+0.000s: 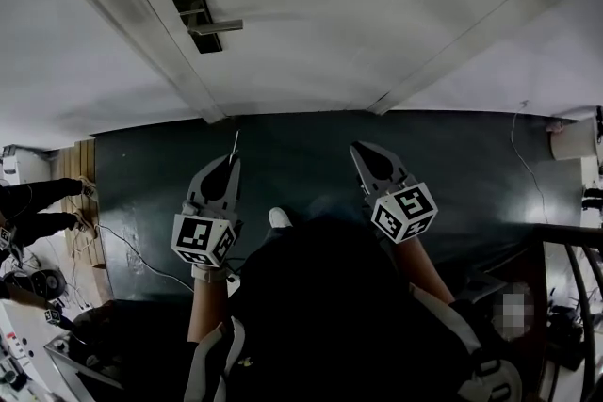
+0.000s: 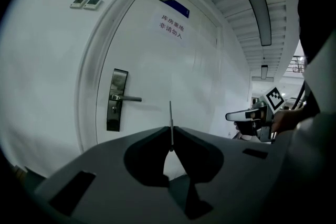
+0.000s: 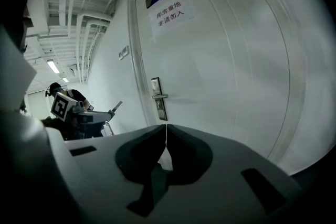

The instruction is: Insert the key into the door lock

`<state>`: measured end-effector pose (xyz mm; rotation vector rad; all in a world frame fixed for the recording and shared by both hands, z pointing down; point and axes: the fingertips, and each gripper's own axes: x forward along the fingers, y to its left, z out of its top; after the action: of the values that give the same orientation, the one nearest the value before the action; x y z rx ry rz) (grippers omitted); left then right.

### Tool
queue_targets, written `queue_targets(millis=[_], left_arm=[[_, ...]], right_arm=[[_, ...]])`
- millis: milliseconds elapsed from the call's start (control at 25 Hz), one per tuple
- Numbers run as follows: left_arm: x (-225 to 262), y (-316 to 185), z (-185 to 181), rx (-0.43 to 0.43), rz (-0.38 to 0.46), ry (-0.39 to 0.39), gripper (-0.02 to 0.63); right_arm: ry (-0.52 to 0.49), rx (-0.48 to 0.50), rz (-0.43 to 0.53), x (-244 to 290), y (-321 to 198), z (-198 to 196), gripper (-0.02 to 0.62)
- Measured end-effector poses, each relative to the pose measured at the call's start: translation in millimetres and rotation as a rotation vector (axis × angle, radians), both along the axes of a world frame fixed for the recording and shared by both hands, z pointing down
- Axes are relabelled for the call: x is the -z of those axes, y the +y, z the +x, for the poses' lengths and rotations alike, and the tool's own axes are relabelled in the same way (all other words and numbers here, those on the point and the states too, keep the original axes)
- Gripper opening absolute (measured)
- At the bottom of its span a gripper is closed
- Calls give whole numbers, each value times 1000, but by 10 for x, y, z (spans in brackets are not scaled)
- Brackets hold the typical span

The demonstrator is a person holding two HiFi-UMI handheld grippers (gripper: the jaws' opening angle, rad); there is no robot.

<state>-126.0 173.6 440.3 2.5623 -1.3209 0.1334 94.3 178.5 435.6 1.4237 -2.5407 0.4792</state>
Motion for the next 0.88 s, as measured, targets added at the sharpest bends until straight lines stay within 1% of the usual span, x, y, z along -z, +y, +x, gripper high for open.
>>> queue_targets(millis=[160, 360, 600, 880], left_arm=[[-44, 9, -90, -3, -21, 16, 29], [-82, -136, -19, -2, -28, 21, 29], [-114, -609, 244, -13, -48, 15, 29], [-147, -1334, 575, 0, -74, -10, 29]], right_arm=[[-1, -16, -3, 12, 13, -53, 15], [0, -13, -2, -1, -160, -2, 15], [-22, 9, 9, 53, -686, 143, 15], [-41, 81, -6, 3, -1425, 290, 15]])
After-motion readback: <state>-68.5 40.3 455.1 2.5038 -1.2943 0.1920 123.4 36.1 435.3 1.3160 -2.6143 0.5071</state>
